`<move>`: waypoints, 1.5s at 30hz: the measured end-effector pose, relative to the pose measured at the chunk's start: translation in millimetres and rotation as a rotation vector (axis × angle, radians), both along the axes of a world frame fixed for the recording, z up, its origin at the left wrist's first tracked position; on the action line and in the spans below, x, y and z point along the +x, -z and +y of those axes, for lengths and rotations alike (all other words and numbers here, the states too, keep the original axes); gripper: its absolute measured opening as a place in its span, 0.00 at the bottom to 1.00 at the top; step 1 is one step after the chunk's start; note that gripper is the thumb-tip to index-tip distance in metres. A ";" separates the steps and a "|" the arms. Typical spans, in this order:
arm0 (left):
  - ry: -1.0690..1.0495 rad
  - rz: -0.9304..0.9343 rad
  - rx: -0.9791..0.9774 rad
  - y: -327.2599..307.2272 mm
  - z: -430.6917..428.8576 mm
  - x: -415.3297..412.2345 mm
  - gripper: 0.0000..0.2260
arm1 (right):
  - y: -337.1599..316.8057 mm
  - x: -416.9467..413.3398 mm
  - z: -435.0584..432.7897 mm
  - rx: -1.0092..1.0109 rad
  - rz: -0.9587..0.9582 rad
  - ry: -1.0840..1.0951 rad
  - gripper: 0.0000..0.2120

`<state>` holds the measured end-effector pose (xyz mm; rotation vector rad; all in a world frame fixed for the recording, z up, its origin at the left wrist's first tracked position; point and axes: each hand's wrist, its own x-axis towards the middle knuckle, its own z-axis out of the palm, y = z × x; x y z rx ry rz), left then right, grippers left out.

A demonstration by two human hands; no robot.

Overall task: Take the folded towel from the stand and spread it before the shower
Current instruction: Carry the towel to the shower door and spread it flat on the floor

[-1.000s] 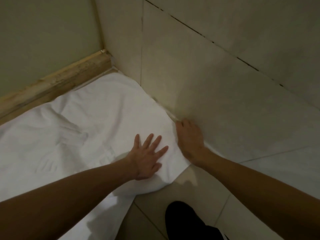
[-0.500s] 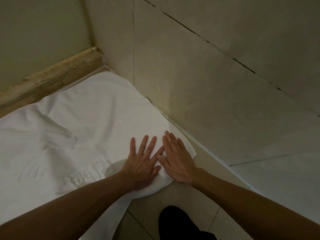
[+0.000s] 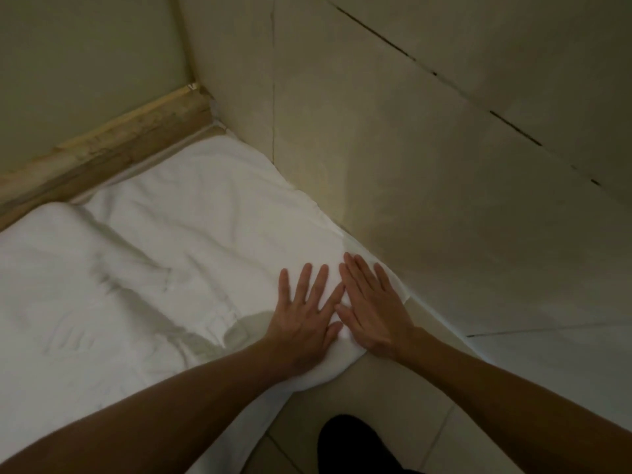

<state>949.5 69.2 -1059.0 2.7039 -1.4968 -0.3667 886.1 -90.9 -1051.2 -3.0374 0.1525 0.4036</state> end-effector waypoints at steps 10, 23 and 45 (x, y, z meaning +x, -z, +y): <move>-0.342 -0.097 0.092 -8.4 47.2 102.8 0.30 | -20.4 57.5 40.5 0.117 -0.107 -0.107 0.31; -0.470 -0.026 0.113 6.4 57.7 184.5 0.31 | -13.9 203.2 49.9 0.063 -0.089 -0.230 0.28; -0.600 -0.064 -0.016 7.2 72.8 219.6 0.35 | 3.6 248.6 66.6 0.084 -0.196 -0.297 0.30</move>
